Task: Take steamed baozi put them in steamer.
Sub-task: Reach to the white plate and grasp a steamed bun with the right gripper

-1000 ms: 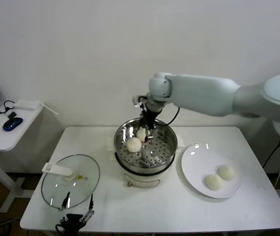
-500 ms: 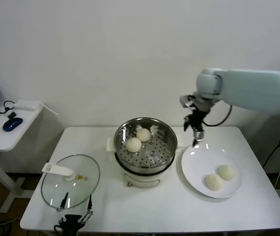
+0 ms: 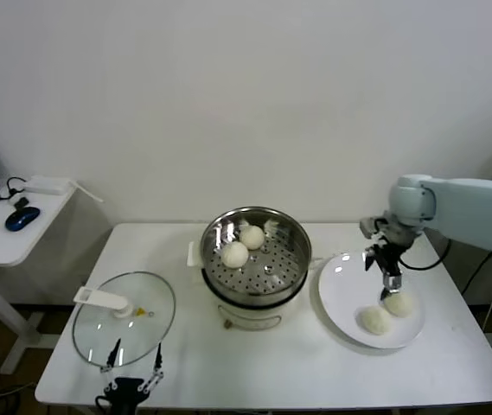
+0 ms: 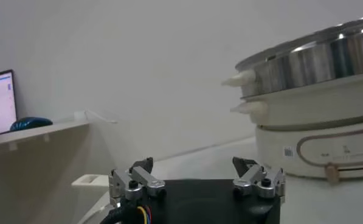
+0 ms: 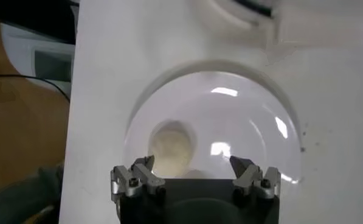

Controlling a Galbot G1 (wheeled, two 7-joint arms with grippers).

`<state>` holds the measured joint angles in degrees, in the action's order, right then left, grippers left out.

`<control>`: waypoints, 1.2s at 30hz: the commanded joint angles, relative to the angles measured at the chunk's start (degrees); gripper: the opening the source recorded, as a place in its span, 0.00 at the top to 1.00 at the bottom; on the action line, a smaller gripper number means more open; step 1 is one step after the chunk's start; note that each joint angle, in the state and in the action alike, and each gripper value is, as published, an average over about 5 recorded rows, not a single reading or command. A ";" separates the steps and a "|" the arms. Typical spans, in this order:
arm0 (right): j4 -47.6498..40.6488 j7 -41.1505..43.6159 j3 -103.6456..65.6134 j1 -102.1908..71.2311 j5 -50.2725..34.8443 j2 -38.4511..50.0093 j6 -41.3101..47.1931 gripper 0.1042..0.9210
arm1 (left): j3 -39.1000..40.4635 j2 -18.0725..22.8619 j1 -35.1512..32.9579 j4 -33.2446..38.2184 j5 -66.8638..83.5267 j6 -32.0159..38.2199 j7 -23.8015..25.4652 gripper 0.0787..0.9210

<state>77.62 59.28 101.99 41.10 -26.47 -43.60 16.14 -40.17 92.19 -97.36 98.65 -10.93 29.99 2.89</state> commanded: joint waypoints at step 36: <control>-3.01 -2.93 -13.67 -18.14 11.31 3.24 0.88 0.41 | -0.10 0.15 -0.02 -0.36 -0.78 0.11 -0.13 0.12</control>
<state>74.49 56.34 88.92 23.28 -15.59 -40.44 17.01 -40.22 92.19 -97.31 98.09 -11.69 30.13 2.78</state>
